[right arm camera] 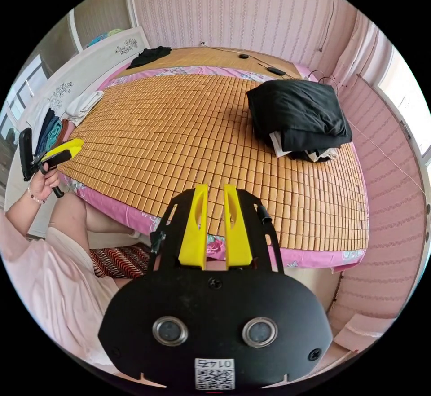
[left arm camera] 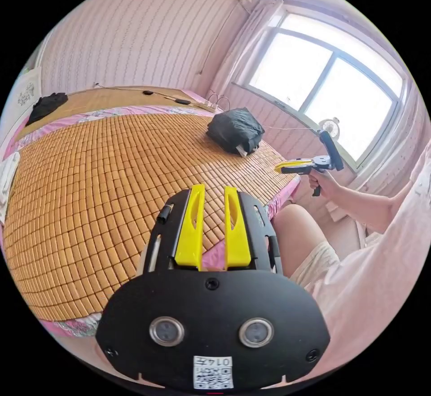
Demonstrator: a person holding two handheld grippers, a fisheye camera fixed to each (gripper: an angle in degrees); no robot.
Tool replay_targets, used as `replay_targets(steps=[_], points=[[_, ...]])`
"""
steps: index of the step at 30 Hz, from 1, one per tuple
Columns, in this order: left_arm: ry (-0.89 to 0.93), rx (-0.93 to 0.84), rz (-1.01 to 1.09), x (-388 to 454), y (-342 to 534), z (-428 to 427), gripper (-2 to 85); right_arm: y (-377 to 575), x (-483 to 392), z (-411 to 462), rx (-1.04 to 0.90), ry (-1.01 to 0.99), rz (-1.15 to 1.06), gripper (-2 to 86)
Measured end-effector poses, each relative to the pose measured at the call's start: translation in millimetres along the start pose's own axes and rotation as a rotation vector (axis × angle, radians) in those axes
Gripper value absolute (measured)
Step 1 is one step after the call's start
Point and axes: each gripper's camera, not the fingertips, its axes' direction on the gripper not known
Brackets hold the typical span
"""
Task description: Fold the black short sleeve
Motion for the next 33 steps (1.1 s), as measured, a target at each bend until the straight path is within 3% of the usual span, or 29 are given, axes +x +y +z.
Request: replay_targets(steps=[10,18,21,23,25,30,33], points=[[0.036,-0.109,0.127,33,-178,166,12.1,1,123,4,0.218,0.065,0.165,9.2],[0.070,-0.234,-0.015,23,-279,308,15.8,-28,210,49,0.193,0.074,0.314,11.4],[0.136,-0.286,-0.113,15,-299,350,15.9,-36,230,73,0.134,0.049,0.312,11.3],[0.252,-0.311,-0.233,12,-305,375,11.7,-37,241,82,0.105,0.024,0.321,10.3],[0.288,-0.315,-0.293,14,-306,384,7.9,-34,256,79,0.107,-0.051,0.358,2.7],[0.377,-0.251,-0.387,12,-304,359,2.0,-33,250,32,0.269,-0.098,0.251,0.7],[0.439,-0.120,-0.402,1,-300,297,1.0,-47,230,-1,0.364,-0.179,0.120,0.4]])
